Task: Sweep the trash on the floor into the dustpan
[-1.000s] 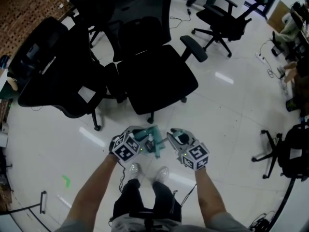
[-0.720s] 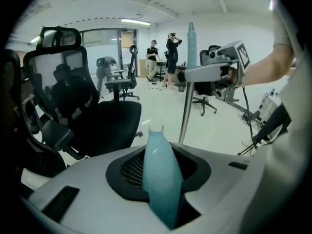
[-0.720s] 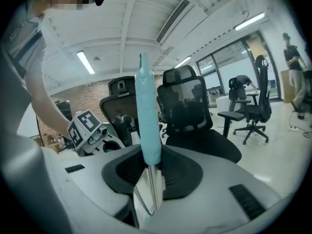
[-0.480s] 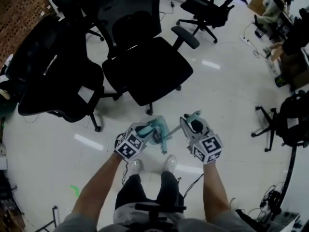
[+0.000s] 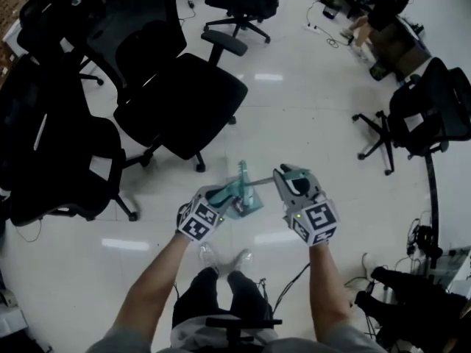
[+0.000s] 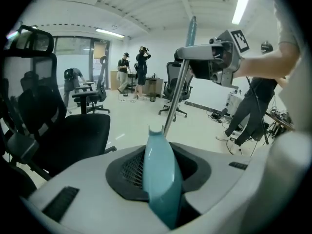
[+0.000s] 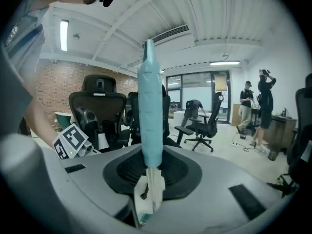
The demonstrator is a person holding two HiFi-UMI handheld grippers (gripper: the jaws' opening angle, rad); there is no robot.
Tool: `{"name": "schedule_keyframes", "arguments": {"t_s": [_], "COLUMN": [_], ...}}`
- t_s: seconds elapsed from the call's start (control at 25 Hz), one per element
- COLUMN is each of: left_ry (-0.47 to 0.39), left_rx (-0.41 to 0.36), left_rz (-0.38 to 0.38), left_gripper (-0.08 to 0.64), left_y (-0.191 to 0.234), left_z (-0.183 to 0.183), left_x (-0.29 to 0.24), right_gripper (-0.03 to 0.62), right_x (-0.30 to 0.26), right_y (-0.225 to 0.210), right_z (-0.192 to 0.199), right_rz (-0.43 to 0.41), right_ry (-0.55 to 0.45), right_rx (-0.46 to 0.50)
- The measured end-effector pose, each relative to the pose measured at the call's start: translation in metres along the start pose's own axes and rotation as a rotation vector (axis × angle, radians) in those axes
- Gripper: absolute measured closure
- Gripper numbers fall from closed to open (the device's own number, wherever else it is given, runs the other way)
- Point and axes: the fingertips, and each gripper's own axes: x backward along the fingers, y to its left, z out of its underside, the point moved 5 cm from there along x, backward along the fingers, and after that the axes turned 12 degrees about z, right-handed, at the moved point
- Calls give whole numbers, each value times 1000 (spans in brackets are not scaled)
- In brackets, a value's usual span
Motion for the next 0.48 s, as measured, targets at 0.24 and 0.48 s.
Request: {"name": "schedule_keyframes", "arguments": {"t_s": [0.24, 0.48], "left_ry": [28, 49], "left_rx": [-13, -52], "left_rz": [9, 25], "left_gripper": [449, 448], "left_y": [-17, -37], "left_z": [-3, -6], "left_x": [-28, -49], "right_gripper": [515, 515], "right_x": [24, 48], "right_y": [-21, -18], "right_z": [13, 34], "right_rz": [108, 127], "right_ry": [-43, -21], "right_rx": [-36, -66]}}
